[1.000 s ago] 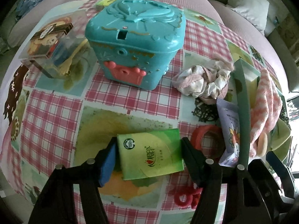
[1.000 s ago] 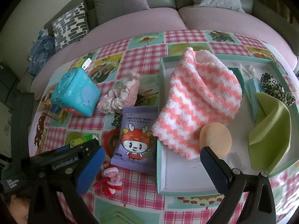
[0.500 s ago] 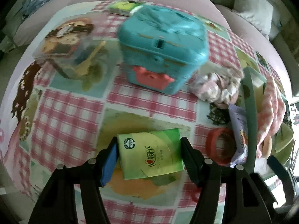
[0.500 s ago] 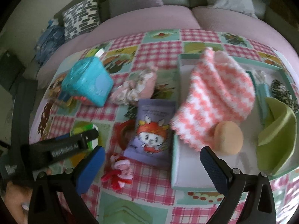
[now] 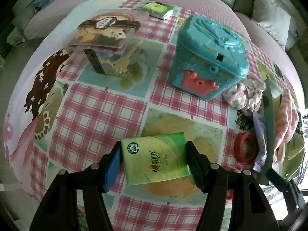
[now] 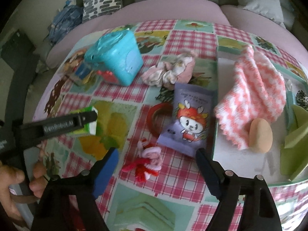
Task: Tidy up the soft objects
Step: 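Grasp the green tissue pack with the left tool while the right tool grasps the red-white plush toy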
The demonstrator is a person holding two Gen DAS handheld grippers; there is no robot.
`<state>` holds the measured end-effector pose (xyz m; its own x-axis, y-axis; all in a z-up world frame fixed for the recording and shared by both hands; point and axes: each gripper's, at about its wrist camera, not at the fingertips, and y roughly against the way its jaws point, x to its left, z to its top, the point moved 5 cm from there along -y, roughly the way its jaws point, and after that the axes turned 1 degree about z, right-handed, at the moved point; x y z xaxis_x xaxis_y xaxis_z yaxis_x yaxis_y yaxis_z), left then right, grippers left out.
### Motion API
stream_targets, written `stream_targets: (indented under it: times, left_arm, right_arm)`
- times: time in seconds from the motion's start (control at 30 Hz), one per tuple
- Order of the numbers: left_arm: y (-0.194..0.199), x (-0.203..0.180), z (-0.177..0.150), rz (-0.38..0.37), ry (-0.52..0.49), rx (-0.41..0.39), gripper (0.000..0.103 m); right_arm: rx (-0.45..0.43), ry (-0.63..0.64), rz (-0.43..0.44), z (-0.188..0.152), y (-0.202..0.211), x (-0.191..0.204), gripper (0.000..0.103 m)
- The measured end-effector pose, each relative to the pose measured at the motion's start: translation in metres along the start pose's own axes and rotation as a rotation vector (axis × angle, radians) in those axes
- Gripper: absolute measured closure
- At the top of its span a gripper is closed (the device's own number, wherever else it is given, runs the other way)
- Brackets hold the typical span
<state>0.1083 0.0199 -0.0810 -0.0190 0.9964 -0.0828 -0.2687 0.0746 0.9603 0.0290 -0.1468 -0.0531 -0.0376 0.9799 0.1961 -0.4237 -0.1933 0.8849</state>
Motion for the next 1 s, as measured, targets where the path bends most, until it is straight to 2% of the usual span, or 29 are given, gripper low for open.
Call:
stream_targets:
  times: [0.33,0.53,0.67,0.73,1.0]
  left_arm:
    - [0.006,0.013,0.001,-0.013,0.02,0.001,0.037]
    - [-0.002,0.009,-0.002,-0.01,0.01,0.014,0.037]
    - [-0.007,0.001,-0.003,-0.007,0.007,0.018,0.037]
    - [-0.011,-0.001,-0.002,-0.005,0.006,0.019,0.037]
    - [-0.01,-0.002,0.0,-0.009,-0.001,0.016,0.037]
  right_arm:
    - [0.07,0.045,-0.003,-0.007,-0.016,0.013,0.028]
    - [0.108,0.059,-0.01,-0.012,-0.029,0.014,0.037]
    - [0.115,0.068,-0.015,-0.014,-0.032,0.016,0.043]
    - [0.112,0.07,-0.016,-0.015,-0.032,0.017,0.05]
    - [0.107,0.082,-0.009,-0.01,-0.033,0.022,0.057]
